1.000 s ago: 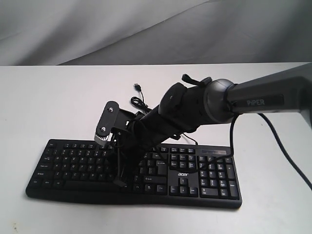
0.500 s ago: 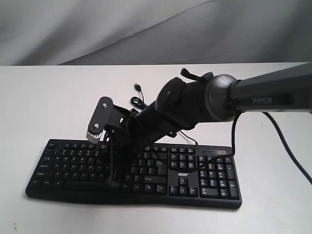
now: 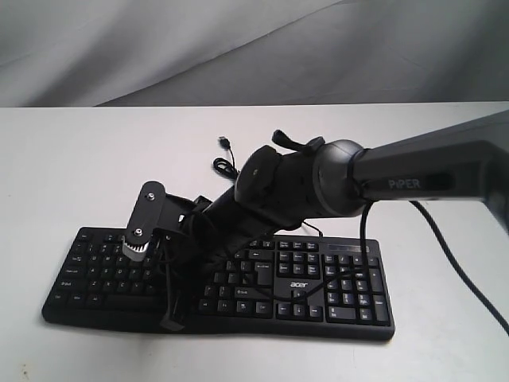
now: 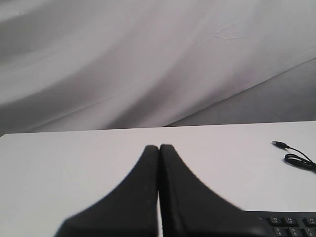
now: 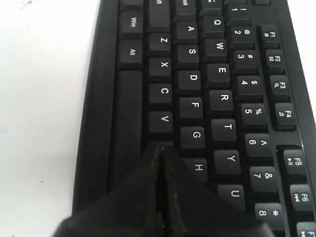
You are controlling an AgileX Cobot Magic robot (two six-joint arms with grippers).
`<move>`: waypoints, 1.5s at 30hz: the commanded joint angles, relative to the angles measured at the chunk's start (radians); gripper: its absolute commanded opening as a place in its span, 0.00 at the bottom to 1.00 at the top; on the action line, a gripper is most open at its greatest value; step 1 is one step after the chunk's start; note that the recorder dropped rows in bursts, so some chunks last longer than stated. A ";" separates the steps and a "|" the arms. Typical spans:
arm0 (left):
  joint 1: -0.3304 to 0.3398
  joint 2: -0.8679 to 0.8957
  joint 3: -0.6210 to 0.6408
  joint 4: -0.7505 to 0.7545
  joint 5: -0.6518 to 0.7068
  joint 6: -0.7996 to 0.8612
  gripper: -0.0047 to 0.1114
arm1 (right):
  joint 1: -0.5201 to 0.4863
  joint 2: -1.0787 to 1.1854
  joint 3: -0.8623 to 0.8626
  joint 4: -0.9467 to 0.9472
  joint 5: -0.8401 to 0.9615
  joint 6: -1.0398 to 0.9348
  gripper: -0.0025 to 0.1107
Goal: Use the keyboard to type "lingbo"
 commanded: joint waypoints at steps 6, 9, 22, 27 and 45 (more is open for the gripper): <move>-0.007 -0.005 0.005 0.000 -0.009 -0.002 0.04 | 0.001 0.019 -0.002 -0.010 -0.020 -0.001 0.02; -0.007 -0.005 0.005 0.000 -0.009 -0.002 0.04 | 0.001 0.019 -0.002 -0.010 -0.020 -0.001 0.02; -0.007 -0.005 0.005 0.000 -0.009 -0.002 0.04 | 0.001 0.045 -0.002 -0.010 -0.020 -0.001 0.02; -0.007 -0.005 0.005 0.000 -0.009 -0.002 0.04 | 0.001 0.029 -0.002 -0.010 -0.020 0.003 0.02; -0.007 -0.005 0.005 0.000 -0.009 -0.002 0.04 | 0.003 0.095 -0.147 0.003 0.006 0.007 0.02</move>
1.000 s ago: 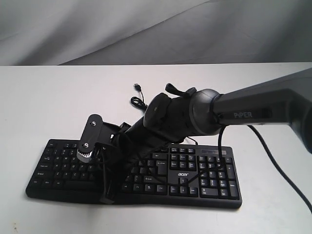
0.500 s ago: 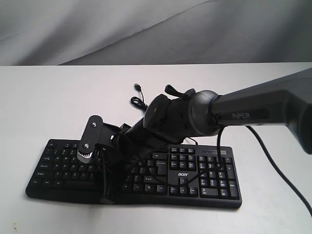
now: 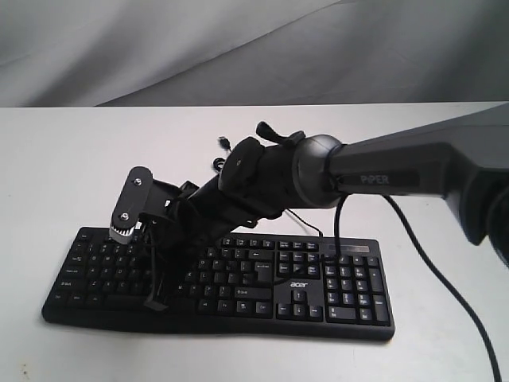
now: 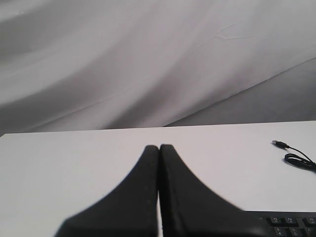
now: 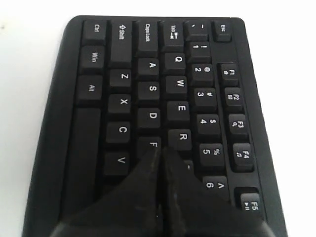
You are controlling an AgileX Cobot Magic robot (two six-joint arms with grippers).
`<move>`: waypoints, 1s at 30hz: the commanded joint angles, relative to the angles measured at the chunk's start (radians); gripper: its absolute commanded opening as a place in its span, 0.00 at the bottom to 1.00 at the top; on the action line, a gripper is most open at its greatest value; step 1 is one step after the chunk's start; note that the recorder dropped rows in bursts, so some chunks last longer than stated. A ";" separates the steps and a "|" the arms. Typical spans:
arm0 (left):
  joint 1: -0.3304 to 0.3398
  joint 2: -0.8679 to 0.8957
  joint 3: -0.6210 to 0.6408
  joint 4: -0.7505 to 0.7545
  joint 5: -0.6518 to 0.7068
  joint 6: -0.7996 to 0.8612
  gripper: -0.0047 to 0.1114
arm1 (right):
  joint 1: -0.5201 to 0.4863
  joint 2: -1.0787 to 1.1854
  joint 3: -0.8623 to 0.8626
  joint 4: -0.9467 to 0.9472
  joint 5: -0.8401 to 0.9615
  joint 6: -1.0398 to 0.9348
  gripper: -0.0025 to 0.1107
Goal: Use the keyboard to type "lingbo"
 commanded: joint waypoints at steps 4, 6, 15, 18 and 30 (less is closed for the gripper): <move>-0.007 -0.005 0.005 0.000 -0.009 -0.002 0.04 | 0.003 0.027 -0.026 0.013 0.021 0.003 0.02; -0.007 -0.005 0.005 0.000 -0.009 -0.002 0.04 | 0.003 0.027 -0.026 0.013 0.021 0.003 0.02; -0.007 -0.005 0.005 0.000 -0.009 -0.002 0.04 | 0.003 0.029 -0.026 0.017 0.021 0.003 0.02; -0.007 -0.005 0.005 0.000 -0.009 -0.002 0.04 | 0.003 0.036 -0.026 0.017 0.021 0.003 0.02; -0.007 -0.005 0.005 0.000 -0.009 -0.002 0.04 | 0.003 0.047 -0.026 0.017 0.025 0.003 0.02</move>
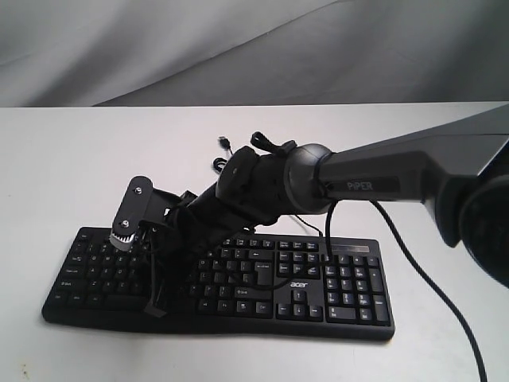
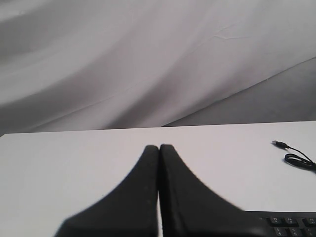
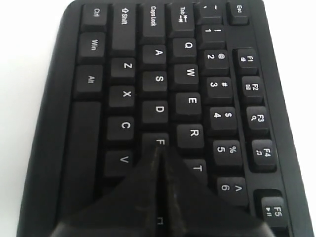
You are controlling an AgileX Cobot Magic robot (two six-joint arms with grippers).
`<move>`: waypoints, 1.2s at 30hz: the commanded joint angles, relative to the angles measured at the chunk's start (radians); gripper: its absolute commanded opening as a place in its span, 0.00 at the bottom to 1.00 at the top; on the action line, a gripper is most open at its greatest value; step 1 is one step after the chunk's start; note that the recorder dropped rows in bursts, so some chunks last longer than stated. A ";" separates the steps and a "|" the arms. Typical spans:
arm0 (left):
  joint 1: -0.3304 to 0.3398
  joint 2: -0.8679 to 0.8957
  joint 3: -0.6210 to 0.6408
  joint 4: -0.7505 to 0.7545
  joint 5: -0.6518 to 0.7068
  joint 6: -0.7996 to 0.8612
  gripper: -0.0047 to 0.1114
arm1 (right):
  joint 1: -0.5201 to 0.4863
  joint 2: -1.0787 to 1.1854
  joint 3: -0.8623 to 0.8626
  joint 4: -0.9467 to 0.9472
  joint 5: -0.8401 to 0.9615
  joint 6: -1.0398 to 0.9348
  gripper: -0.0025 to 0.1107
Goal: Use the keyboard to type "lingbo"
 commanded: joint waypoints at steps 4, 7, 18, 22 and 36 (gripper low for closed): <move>-0.007 -0.005 0.005 0.000 -0.009 -0.002 0.04 | 0.003 -0.009 -0.006 0.003 0.016 0.001 0.02; -0.007 -0.005 0.005 0.000 -0.009 -0.002 0.04 | 0.003 -0.046 -0.006 -0.010 0.052 0.019 0.02; -0.007 -0.005 0.005 0.000 -0.009 -0.002 0.04 | 0.011 -0.037 0.000 -0.098 0.090 0.106 0.02; -0.007 -0.005 0.005 0.000 -0.009 -0.002 0.04 | 0.011 -0.037 0.000 -0.109 0.094 0.106 0.02; -0.007 -0.005 0.005 0.000 -0.009 -0.002 0.04 | 0.011 -0.037 0.000 -0.126 0.098 0.108 0.02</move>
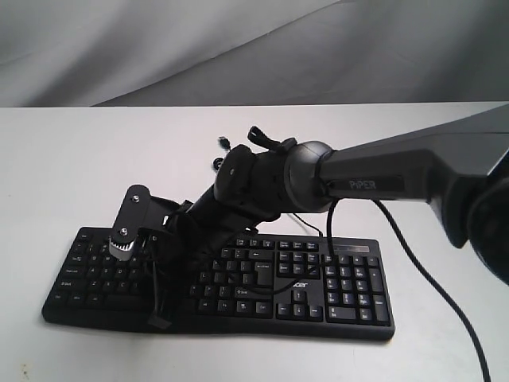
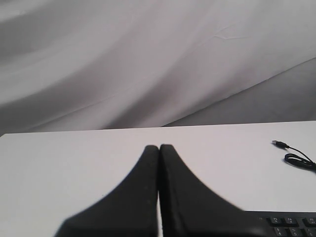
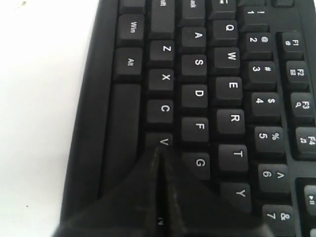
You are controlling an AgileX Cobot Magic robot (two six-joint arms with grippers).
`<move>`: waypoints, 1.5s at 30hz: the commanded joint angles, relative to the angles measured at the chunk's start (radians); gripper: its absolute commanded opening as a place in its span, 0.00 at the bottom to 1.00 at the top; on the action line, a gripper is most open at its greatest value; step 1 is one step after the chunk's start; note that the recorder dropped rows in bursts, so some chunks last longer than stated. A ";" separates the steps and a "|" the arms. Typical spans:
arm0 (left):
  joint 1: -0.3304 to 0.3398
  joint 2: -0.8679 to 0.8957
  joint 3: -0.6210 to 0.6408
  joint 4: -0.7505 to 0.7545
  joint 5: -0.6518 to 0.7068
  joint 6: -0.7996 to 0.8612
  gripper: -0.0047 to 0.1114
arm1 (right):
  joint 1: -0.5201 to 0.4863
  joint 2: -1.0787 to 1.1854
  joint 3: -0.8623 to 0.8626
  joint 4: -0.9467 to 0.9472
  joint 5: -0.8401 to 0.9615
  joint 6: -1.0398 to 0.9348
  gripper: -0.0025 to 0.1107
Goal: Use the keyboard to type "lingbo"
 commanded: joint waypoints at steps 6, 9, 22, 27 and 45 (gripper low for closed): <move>-0.007 -0.005 0.005 0.000 -0.009 -0.002 0.04 | -0.041 -0.079 0.004 -0.106 0.037 0.084 0.02; -0.007 -0.005 0.005 0.000 -0.009 -0.002 0.04 | -0.075 -0.091 0.051 -0.093 0.025 0.082 0.02; -0.007 -0.005 0.005 0.000 -0.009 -0.002 0.04 | -0.104 -0.149 0.143 -0.054 -0.068 0.045 0.02; -0.007 -0.005 0.005 0.000 -0.009 -0.002 0.04 | -0.107 -0.146 0.151 -0.072 -0.068 0.060 0.02; -0.007 -0.005 0.005 0.000 -0.009 -0.002 0.04 | -0.110 -0.121 0.151 -0.097 -0.067 0.076 0.02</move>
